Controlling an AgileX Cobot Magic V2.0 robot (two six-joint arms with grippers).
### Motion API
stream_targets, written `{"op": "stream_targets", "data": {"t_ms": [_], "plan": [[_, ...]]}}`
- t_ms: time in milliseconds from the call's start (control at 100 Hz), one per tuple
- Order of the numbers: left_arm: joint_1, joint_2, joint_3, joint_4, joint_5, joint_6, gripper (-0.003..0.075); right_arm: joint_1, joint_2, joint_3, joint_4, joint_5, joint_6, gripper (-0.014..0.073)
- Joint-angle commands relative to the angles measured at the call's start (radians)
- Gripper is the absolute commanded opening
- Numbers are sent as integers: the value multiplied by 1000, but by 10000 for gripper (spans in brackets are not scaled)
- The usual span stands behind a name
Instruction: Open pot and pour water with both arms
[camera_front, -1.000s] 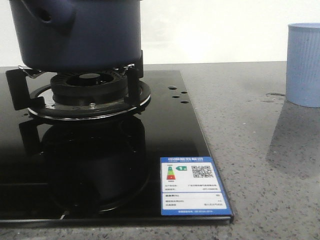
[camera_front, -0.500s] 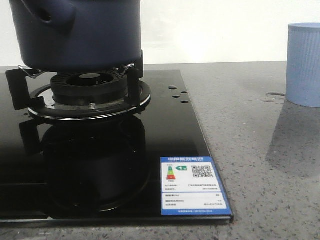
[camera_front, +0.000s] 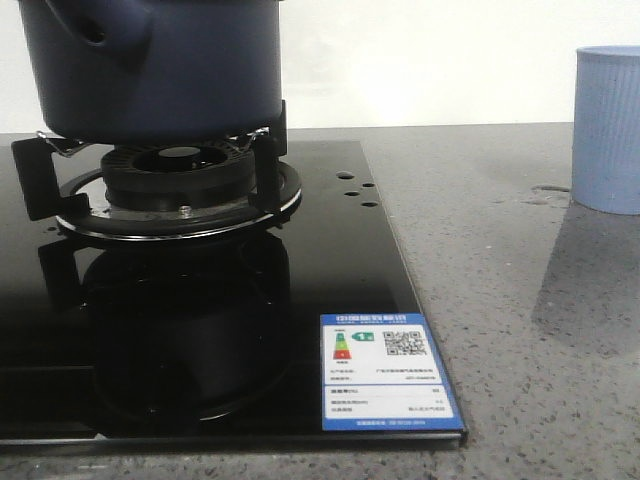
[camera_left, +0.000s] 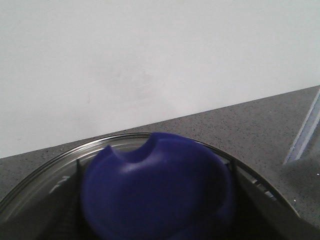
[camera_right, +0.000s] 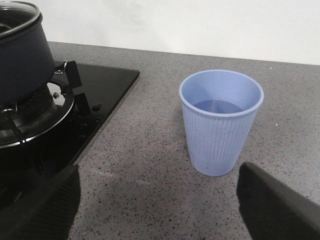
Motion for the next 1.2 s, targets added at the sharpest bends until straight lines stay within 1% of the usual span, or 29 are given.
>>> {"op": "stream_targets", "data": {"t_ms": [0, 210, 280, 470, 630, 750, 910, 1020, 1130, 1190], "plan": [[-1, -50, -37, 0, -80, -3, 360, 2, 15, -35, -6, -87, -12, 577], [5, -129, -37, 2, -86, -3, 360, 2, 15, -27, -17, -108, -12, 577], [7, -159, -37, 25, -90, -3, 360, 2, 15, -20, -22, -120, -12, 577], [7, -232, -37, 58, -94, -3, 360, 0, 15, 48, -37, -207, -12, 577], [49, -280, -37, 60, -92, -3, 360, 0, 29, 131, -45, -337, -12, 577], [104, -317, -37, 60, -58, -3, 360, -2, 86, 165, -49, -448, -12, 577], [178, -356, -37, 60, -4, -3, 360, -9, 231, 165, -50, -563, -17, 577], [215, -377, -37, 60, 12, -3, 360, -55, 338, 165, -42, -645, -17, 577], [228, -390, -37, 60, 17, -3, 360, -111, 411, 165, -27, -707, -17, 577], [231, -396, -37, 60, 17, -3, 360, -126, 437, 165, -27, -745, -17, 577]]}}
